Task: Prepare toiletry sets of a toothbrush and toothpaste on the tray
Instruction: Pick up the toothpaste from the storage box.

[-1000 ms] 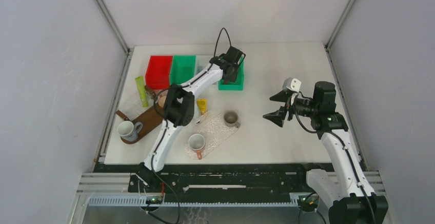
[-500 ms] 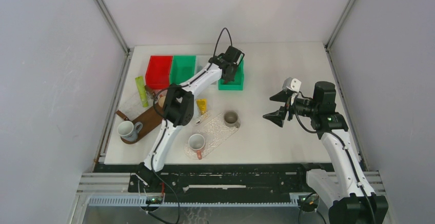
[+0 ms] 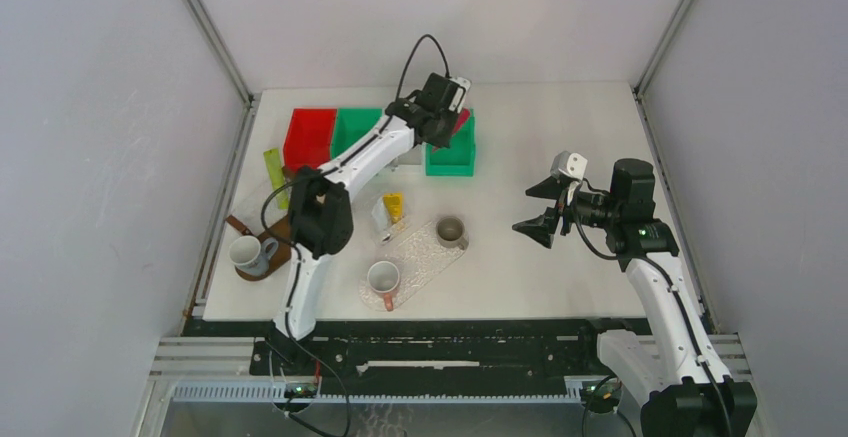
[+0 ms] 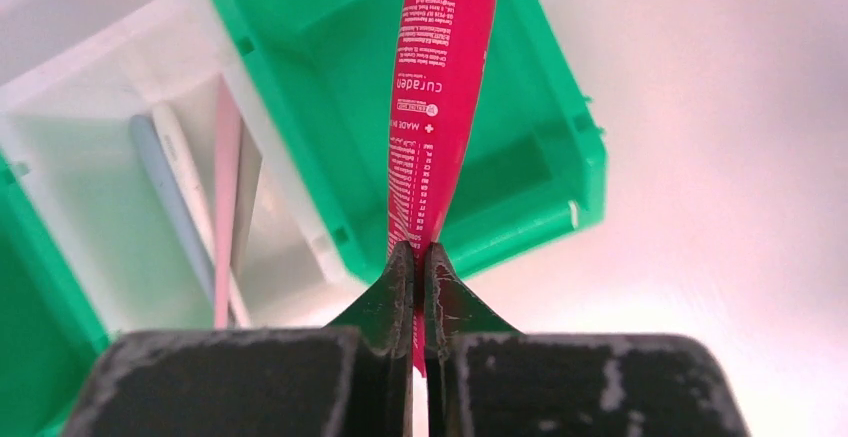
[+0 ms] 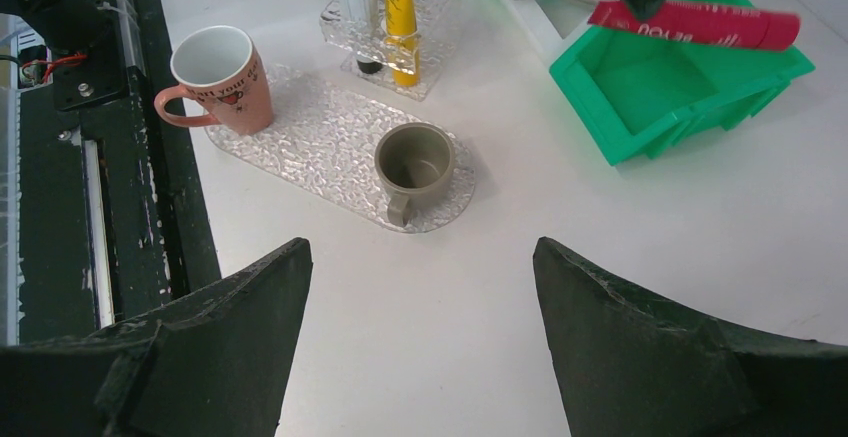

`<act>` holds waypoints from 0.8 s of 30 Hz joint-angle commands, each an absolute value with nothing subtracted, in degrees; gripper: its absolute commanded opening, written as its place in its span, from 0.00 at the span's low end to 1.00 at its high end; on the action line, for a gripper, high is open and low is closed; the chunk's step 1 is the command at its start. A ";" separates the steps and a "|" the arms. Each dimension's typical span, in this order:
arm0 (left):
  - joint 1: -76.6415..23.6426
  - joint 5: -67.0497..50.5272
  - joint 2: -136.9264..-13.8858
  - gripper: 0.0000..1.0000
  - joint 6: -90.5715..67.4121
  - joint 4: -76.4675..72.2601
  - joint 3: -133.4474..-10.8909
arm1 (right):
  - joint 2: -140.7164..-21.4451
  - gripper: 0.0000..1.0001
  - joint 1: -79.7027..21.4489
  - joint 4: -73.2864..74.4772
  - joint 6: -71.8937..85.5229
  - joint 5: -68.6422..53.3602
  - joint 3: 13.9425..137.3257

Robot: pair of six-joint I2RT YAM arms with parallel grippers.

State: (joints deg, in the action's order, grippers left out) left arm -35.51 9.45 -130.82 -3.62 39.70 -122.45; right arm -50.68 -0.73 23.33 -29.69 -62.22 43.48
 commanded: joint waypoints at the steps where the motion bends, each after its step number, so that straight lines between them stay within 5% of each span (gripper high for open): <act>1: -35.77 5.19 -118.13 0.00 -2.46 36.46 -115.11 | -50.36 0.89 -0.57 22.74 -30.04 -63.55 44.47; 14: -36.91 -27.05 -95.07 0.00 -9.29 37.35 -89.23 | -47.94 0.89 -1.18 32.02 -45.13 -74.65 44.48; 24: -46.24 -29.64 -91.38 0.00 -5.59 48.92 -85.44 | -48.68 0.91 -2.79 40.91 -61.95 -78.38 43.50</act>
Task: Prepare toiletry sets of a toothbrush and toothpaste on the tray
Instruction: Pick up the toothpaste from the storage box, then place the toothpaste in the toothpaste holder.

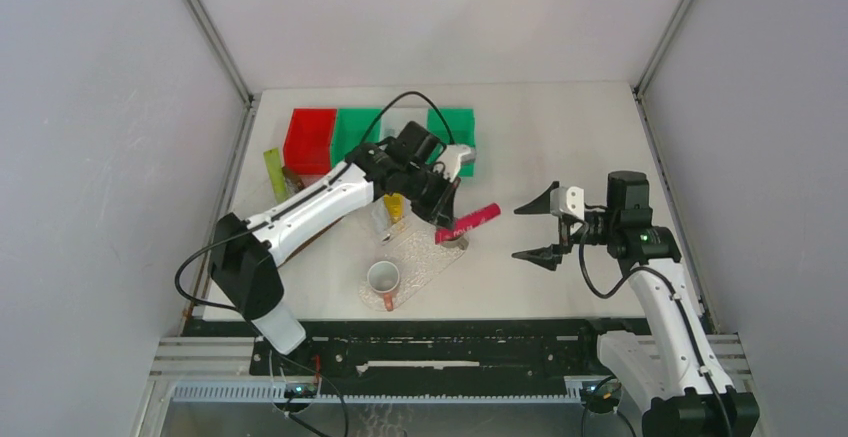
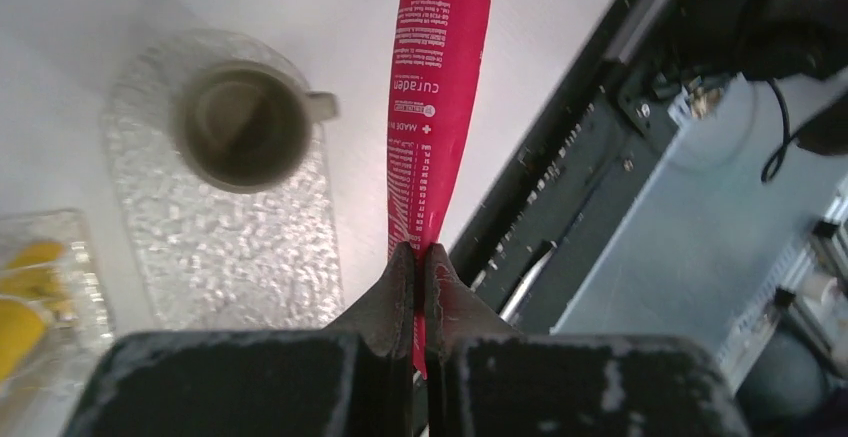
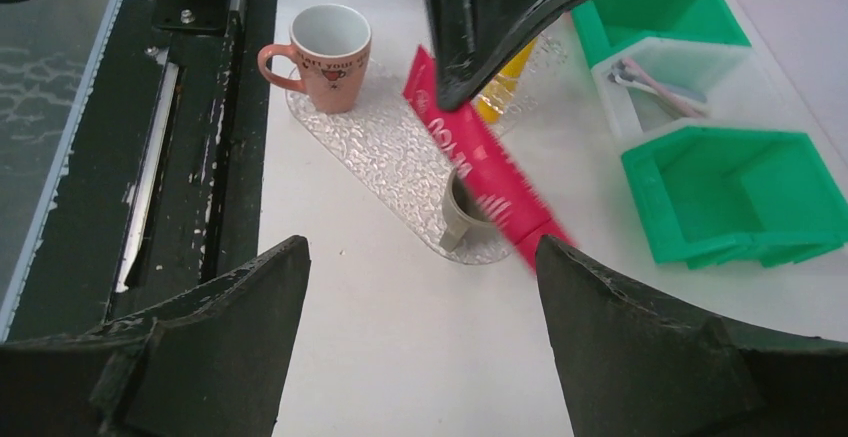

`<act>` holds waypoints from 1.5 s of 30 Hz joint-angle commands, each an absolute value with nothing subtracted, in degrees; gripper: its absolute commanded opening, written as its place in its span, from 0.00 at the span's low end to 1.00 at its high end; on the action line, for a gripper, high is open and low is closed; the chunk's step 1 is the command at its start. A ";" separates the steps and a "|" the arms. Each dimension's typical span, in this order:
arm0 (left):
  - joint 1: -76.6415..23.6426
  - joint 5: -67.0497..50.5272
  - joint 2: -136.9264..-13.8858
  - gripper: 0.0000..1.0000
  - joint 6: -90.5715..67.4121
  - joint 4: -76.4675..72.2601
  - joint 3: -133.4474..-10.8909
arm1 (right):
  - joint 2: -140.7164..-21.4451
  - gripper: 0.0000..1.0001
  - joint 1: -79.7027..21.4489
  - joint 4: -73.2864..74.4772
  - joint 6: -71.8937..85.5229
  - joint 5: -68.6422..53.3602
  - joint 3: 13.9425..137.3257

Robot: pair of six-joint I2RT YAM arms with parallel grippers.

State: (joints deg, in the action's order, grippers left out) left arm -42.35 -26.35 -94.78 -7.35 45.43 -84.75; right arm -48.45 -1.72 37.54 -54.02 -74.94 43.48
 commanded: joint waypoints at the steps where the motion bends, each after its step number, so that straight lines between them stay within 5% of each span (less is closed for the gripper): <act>1: -47.18 -29.37 -91.71 0.00 -5.24 49.82 -86.06 | -48.77 0.91 -3.06 40.51 -62.15 -78.13 43.14; 13: -53.05 -29.79 -95.00 0.00 -3.66 54.52 -91.65 | -54.77 0.86 -16.58 35.77 -63.45 -61.65 40.08; 21: -53.96 -30.49 -96.56 0.00 -1.91 57.19 -94.49 | -57.19 0.68 -23.09 36.78 -66.58 -56.41 40.21; 26: -53.90 -30.15 -96.48 0.00 -1.58 57.40 -95.39 | -56.11 0.46 -23.16 39.01 -69.26 -58.45 40.40; 30: -53.83 -29.39 -95.12 0.02 -3.06 54.46 -94.83 | -55.92 0.12 -22.77 39.81 -69.26 -59.51 41.31; 36: -53.79 -26.34 -85.88 0.17 -7.00 39.26 -86.20 | -54.41 0.00 -19.95 41.91 -67.31 -65.44 42.82; 45: -53.79 -18.48 -60.42 0.62 -10.50 -4.05 -56.96 | -51.14 0.00 -15.95 39.84 -59.62 -74.78 43.42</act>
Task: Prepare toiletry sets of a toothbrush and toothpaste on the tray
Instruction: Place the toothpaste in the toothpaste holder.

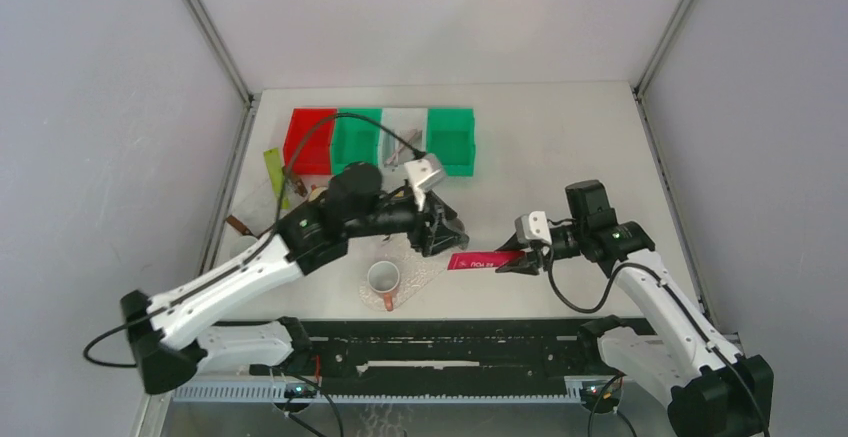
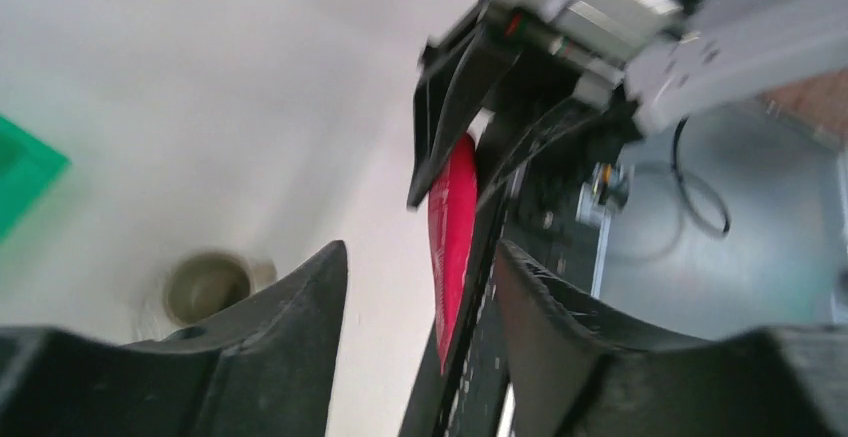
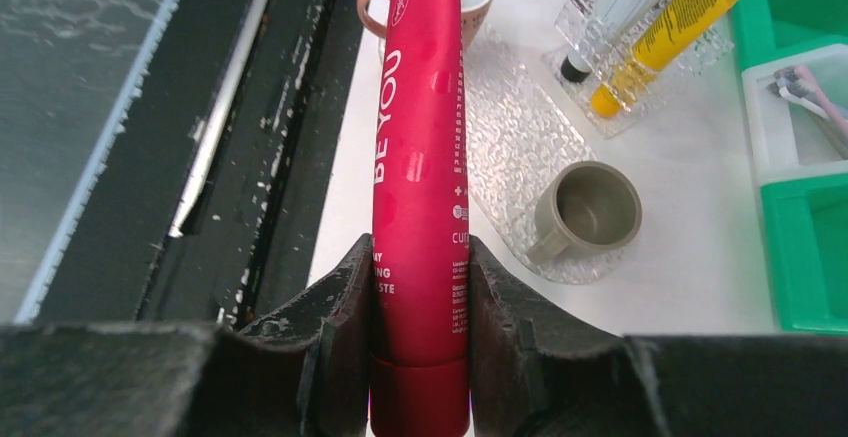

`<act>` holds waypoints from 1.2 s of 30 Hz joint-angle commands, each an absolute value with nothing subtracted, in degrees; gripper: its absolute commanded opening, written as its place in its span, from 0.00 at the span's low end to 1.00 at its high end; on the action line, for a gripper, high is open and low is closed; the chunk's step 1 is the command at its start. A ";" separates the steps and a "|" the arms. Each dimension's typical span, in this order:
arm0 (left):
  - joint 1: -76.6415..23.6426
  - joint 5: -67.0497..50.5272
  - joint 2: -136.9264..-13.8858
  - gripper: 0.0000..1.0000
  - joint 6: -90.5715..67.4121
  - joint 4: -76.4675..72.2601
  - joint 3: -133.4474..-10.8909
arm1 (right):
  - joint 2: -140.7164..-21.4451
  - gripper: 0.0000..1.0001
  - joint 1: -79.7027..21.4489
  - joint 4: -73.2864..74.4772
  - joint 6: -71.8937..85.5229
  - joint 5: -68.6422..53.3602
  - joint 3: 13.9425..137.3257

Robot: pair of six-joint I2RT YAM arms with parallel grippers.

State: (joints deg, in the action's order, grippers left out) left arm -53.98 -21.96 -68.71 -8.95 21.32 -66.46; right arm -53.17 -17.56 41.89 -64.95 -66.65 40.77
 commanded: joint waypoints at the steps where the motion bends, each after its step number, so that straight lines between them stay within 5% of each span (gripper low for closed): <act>1: -53.75 -18.58 -58.75 0.66 -10.63 -8.06 -54.21 | -50.82 0.00 -15.25 38.44 -57.18 -75.94 43.41; 13: -53.74 -18.23 -57.46 0.81 -27.28 -55.66 -31.84 | -49.66 0.00 -5.25 8.66 -13.35 -84.87 41.78; 21: -55.32 -14.11 -66.68 0.80 -31.35 -66.56 -32.82 | -49.57 0.00 -5.52 6.65 -10.69 -84.02 41.57; 25: -55.46 -13.95 -70.71 0.69 -33.62 -69.07 -34.69 | -49.73 0.00 -6.01 7.41 -11.69 -83.94 41.59; 34: -55.46 -16.85 -72.57 0.04 -35.20 -69.26 -36.58 | -49.75 0.00 -7.16 9.36 -14.33 -83.58 41.58; 36: -55.39 -17.09 -71.96 0.00 -34.93 -69.26 -36.20 | -49.67 0.00 -7.28 9.91 -15.11 -83.58 41.58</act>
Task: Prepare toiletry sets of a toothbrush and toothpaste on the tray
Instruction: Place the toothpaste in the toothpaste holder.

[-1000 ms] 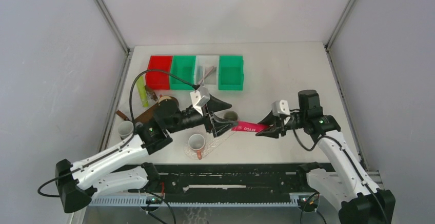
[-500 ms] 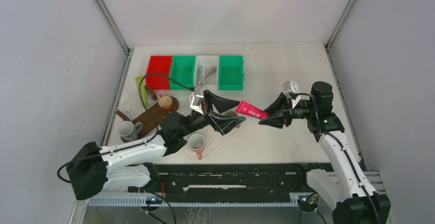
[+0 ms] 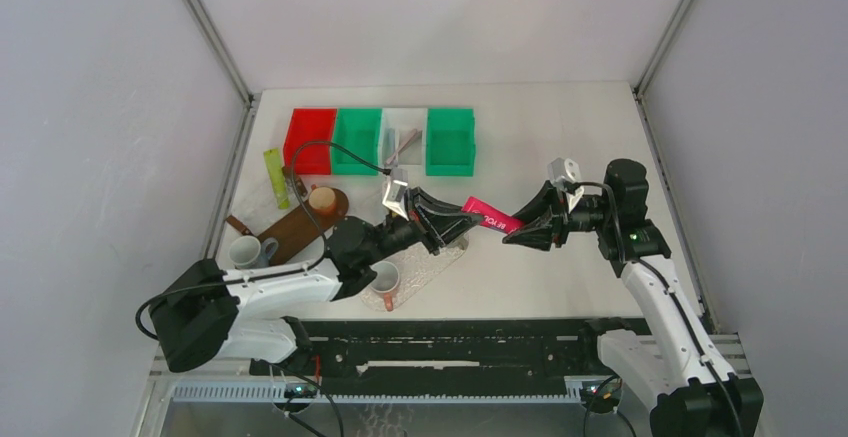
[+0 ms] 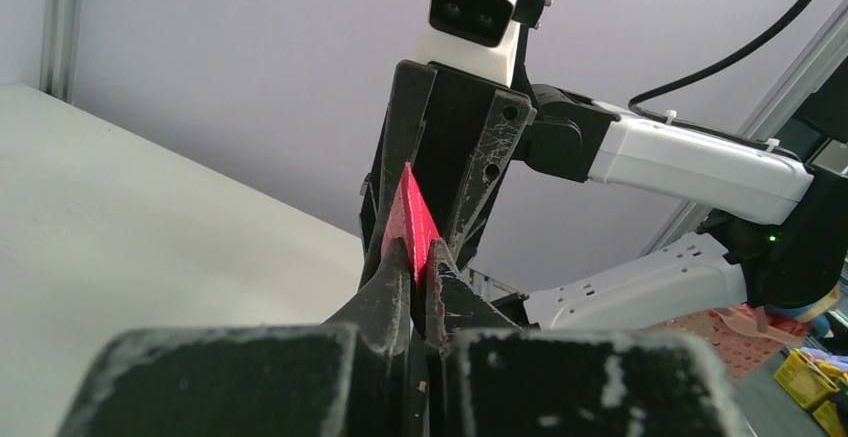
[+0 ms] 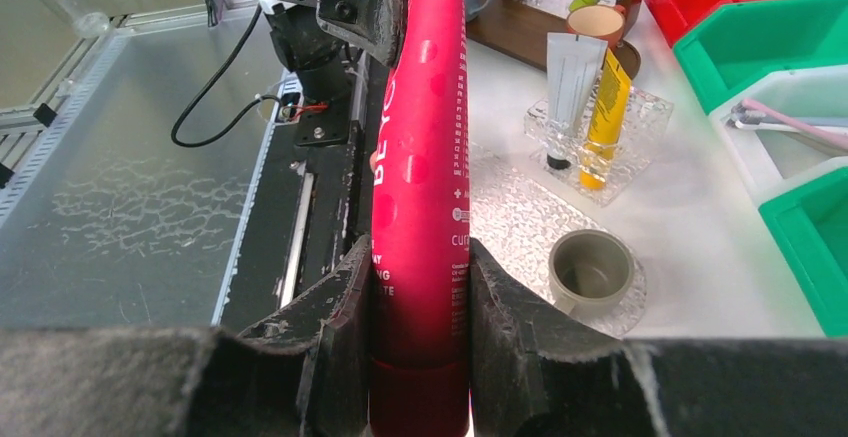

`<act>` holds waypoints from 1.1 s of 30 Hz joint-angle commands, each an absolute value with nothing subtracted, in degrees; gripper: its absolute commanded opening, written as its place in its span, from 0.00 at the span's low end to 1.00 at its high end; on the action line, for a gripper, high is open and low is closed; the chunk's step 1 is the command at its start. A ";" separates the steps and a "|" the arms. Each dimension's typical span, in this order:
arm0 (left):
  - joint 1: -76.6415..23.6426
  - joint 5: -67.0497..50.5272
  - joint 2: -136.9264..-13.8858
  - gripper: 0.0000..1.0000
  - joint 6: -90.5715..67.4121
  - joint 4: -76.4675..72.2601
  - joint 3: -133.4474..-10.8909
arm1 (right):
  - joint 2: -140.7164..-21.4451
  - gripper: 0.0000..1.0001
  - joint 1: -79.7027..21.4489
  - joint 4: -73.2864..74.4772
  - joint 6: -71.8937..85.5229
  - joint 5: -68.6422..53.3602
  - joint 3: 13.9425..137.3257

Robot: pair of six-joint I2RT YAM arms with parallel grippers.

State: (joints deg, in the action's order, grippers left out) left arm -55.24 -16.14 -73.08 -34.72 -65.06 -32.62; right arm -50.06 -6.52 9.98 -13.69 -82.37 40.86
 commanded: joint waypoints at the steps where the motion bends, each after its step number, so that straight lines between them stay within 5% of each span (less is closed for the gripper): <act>1: -55.45 -17.13 -71.55 0.00 -34.71 -69.07 -35.94 | -49.59 0.04 -7.29 10.28 -15.56 -83.70 41.62; 5: -54.39 -17.68 -66.90 0.00 -32.67 -62.65 -35.04 | -49.16 0.59 -7.26 11.57 -16.71 -83.75 41.57; 8: -52.18 -17.92 -60.68 0.00 -29.90 -49.34 -35.25 | -48.66 0.76 -7.09 11.73 -16.63 -82.83 41.57; 14: -43.87 -10.06 -45.93 0.00 -21.36 -1.05 -42.47 | -48.43 0.82 -6.21 11.56 -15.99 -79.12 41.58; 19: -32.90 5.09 -36.11 0.00 -15.69 24.92 -50.15 | -48.43 0.82 -5.98 11.55 -16.02 -76.82 41.57; 25: -14.38 17.78 -32.69 0.00 -11.48 31.21 -52.80 | -48.84 0.82 -6.09 11.90 -16.26 -75.48 41.58; 33: 3.56 20.88 -39.10 0.00 -9.72 18.17 -48.91 | -48.35 0.82 -5.99 12.25 -16.76 -73.78 41.57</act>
State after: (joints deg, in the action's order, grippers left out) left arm -1.06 17.50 -35.40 -12.73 26.24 -49.76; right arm -49.10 -6.33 12.45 -16.14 -75.02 40.86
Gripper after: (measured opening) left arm 0.025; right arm 0.819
